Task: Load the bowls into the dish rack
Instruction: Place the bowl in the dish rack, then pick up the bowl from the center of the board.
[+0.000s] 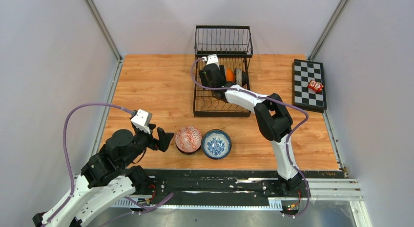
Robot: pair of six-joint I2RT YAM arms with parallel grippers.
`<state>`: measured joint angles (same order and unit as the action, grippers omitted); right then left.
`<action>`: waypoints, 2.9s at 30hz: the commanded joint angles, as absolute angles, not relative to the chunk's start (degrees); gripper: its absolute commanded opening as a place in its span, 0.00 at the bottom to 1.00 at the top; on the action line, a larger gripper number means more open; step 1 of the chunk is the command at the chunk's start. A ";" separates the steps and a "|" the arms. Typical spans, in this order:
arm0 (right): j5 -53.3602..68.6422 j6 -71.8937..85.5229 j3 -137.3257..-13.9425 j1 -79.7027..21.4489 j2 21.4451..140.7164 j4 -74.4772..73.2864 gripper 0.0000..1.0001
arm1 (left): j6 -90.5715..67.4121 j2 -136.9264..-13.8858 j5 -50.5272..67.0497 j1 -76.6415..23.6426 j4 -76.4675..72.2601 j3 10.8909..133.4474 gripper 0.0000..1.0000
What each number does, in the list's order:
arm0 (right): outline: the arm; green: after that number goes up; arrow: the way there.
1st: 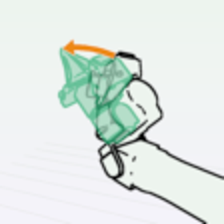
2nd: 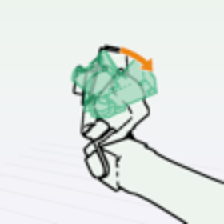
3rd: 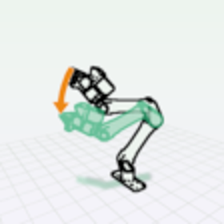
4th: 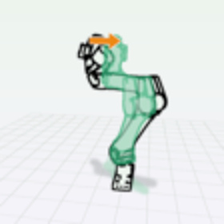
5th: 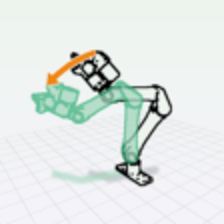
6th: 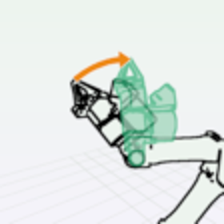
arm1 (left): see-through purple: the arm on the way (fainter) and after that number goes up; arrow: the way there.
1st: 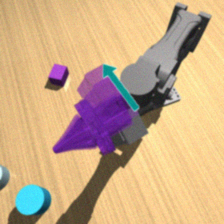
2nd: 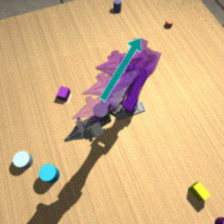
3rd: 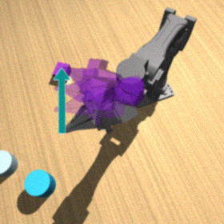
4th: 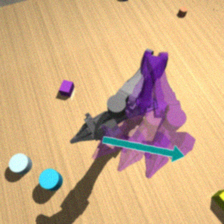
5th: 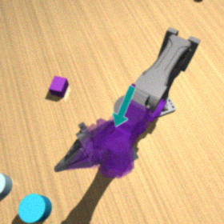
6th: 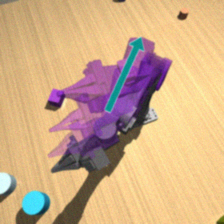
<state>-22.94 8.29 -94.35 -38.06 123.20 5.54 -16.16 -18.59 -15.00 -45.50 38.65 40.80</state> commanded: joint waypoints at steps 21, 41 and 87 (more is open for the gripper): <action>-22.24 11.07 -92.42 -37.37 119.34 4.57 0.79 | -15.34 -18.73 -14.90 -45.26 37.42 40.50 0.91; -20.89 11.44 -86.82 -39.12 111.21 5.27 0.81 | -15.55 -19.43 -15.56 -45.31 37.69 40.69 0.91; -4.84 16.98 -49.80 -55.07 60.12 -25.65 0.56 | -27.70 -42.90 -1.03 -46.78 30.56 42.10 0.70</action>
<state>-3.66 15.75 -50.17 -52.62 59.51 -21.74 -25.63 -40.42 -4.14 -45.69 34.06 43.16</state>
